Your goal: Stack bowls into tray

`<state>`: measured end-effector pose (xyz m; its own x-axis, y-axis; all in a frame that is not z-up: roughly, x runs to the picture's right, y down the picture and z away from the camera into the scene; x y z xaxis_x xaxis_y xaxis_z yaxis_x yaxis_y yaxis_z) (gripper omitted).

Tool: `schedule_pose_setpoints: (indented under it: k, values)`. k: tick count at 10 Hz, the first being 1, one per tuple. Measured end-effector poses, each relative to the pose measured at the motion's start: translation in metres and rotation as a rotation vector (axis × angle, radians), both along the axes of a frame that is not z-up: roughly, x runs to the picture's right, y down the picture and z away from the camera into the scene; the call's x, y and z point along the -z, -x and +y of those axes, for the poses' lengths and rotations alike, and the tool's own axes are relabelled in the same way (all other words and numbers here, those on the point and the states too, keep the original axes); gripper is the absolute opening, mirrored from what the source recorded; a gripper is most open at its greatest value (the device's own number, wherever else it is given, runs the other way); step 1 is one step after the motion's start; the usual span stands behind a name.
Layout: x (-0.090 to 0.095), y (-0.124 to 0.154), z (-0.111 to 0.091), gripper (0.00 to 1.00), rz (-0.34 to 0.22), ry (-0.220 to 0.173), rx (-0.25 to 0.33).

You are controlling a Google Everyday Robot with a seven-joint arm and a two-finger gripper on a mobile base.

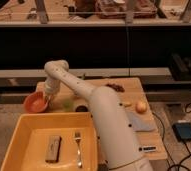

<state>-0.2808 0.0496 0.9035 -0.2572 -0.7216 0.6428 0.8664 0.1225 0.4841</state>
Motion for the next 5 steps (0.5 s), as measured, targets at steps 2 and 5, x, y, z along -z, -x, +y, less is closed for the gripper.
schedule_pose_setpoints:
  k: [2, 5]
  values:
    - [0.015, -0.012, -0.021, 0.0, 0.007, 0.027, -0.082]
    - [0.035, -0.018, -0.042, 0.0, -0.017, 0.084, -0.203]
